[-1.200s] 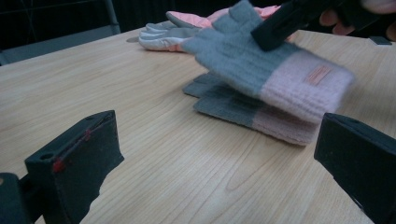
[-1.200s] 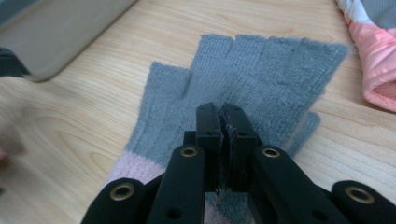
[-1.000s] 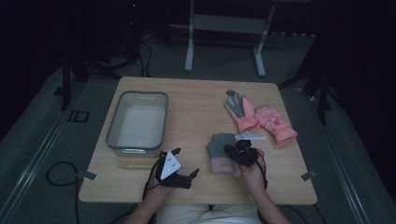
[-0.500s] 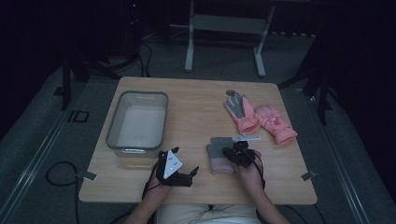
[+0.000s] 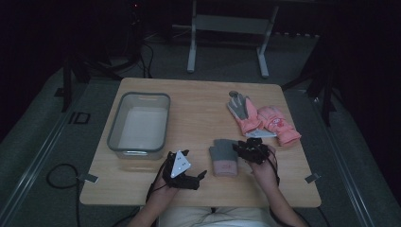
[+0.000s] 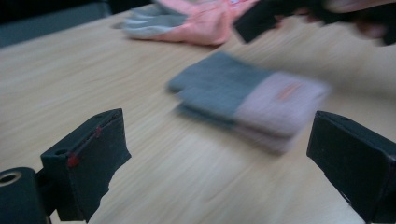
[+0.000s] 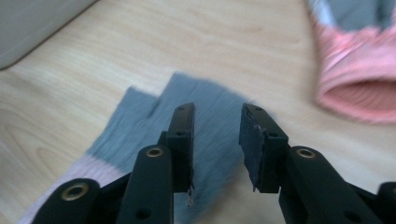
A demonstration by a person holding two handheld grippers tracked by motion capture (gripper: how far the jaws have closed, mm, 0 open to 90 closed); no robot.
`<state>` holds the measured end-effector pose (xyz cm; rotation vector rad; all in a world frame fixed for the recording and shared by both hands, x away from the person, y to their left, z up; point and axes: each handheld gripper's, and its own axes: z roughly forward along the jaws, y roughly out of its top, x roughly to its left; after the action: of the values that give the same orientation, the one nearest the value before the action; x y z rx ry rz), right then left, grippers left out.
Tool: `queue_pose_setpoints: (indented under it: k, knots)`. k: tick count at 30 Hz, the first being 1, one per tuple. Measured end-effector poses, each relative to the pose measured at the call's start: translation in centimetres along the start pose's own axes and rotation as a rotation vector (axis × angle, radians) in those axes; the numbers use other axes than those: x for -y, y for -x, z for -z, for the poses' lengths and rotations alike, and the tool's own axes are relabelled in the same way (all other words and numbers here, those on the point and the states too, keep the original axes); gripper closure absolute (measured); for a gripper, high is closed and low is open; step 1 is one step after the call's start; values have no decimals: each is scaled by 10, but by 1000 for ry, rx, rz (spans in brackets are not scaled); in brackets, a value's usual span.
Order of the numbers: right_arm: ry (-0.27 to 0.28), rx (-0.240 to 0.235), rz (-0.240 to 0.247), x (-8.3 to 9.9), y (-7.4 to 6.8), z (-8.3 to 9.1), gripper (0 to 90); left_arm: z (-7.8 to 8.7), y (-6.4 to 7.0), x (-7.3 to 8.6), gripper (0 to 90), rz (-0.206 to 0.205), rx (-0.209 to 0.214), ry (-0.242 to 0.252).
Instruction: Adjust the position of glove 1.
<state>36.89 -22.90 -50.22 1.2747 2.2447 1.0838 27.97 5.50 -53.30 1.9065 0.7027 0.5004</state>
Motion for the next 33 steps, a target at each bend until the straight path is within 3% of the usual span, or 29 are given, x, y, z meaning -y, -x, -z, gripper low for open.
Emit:
queue_pose_setpoints:
  k: [1,3,6,8,9,11,14,16,18,25,29,33]
  knots:
    - [10,-6,13,-7,8,0,610,-8,8,-14,48,-50,102,-22]
    - [-1,-18,16,-12,12,-3,604,-17,13,-20,58,-110,163,-14]
    - [-32,-26,11,-16,15,-14,604,-33,18,-28,122,-202,209,-33]
    - [-42,-29,9,-16,16,-19,602,-38,20,-29,142,-224,219,-47]
    - [-64,-27,5,-16,17,-29,579,-51,23,-31,144,-284,239,-89]
    - [-74,-31,-6,-16,19,-36,556,-58,25,-30,190,-333,259,-122]
    - [-97,-41,-12,-14,23,-47,520,-67,27,-28,228,-449,278,-215]
    - [-106,-43,-13,-13,23,-50,509,-69,25,-27,245,-452,293,-231]
    - [-151,-40,-8,-8,24,-59,477,-74,23,-24,278,-461,307,-257]
    - [-167,-72,-58,-1,31,-62,422,-80,25,-23,354,-491,287,-252]
    - [-156,-83,-42,1,29,-61,482,-81,27,-20,415,-523,261,-242]
    - [-148,-123,-43,4,28,-60,622,-81,32,-16,409,-573,234,-242]
